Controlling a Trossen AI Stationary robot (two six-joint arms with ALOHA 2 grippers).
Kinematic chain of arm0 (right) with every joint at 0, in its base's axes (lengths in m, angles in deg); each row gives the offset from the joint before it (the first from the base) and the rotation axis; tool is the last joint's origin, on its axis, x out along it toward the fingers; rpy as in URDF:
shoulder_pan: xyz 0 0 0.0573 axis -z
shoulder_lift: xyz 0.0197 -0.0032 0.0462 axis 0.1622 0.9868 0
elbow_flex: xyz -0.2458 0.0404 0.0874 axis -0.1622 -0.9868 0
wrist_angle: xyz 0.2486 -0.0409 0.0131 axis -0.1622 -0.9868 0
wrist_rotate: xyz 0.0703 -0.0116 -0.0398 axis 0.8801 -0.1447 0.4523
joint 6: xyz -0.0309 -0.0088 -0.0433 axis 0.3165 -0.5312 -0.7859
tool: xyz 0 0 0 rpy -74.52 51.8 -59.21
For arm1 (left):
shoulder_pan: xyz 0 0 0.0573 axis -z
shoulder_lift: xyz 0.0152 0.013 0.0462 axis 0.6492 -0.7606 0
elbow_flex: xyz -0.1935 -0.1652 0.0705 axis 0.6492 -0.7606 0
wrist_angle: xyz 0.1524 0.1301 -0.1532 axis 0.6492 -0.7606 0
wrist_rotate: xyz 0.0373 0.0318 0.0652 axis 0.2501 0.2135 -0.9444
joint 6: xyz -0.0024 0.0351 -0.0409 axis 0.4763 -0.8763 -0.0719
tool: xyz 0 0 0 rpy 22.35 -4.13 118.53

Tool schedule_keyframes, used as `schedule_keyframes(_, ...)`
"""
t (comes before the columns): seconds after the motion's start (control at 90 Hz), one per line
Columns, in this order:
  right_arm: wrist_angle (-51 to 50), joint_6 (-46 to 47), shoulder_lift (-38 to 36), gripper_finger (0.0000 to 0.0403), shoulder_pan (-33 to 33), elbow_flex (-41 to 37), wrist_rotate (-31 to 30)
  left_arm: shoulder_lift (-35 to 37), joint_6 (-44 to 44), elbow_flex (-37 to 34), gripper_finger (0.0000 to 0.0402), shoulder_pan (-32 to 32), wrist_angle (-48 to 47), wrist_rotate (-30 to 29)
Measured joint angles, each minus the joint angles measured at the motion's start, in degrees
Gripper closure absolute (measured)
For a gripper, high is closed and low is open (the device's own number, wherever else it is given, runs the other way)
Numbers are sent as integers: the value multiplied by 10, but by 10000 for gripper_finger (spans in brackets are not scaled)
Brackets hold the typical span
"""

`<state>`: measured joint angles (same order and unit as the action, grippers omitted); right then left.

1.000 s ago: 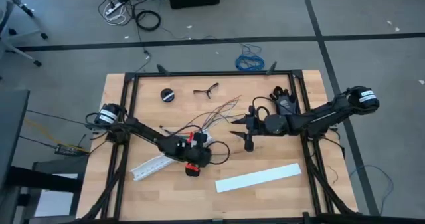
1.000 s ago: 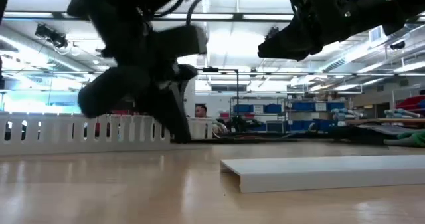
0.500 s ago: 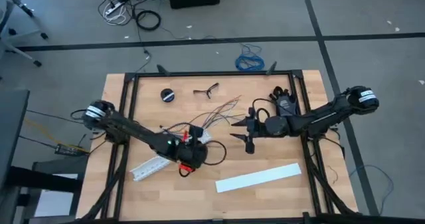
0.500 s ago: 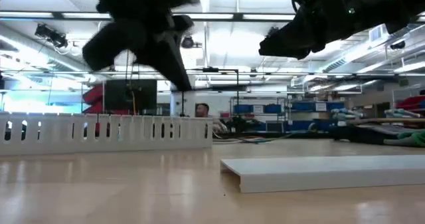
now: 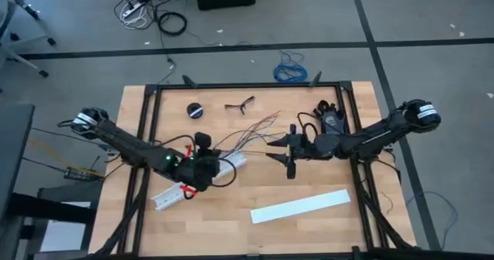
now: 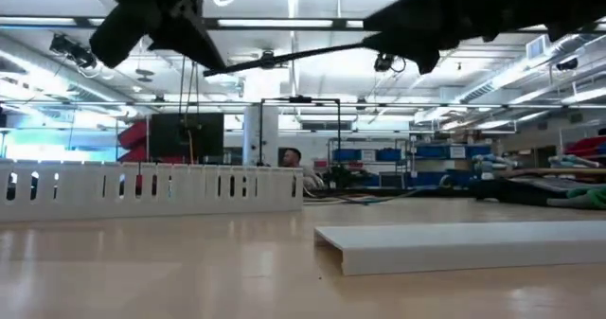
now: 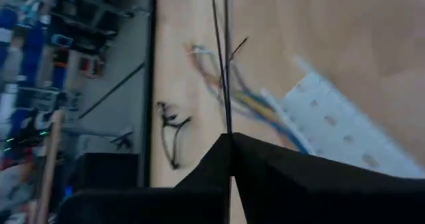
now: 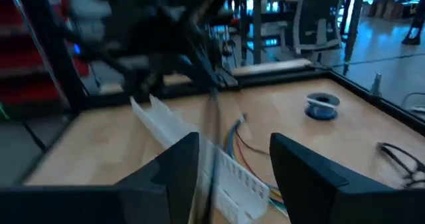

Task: Ziptie cables
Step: Insert the black zip tie into the locking head

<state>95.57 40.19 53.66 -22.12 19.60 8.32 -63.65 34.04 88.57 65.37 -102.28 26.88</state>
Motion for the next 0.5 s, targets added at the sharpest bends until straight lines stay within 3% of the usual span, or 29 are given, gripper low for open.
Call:
schedule_keyframes(0.289,151,20,0,222,-50,0,20,1,-4,-52,401,-3,8,-35)
schedule_keyframes(0.5,179,18,16,222,-88,0,4,1,-53,-53,401,-3,50,-79)
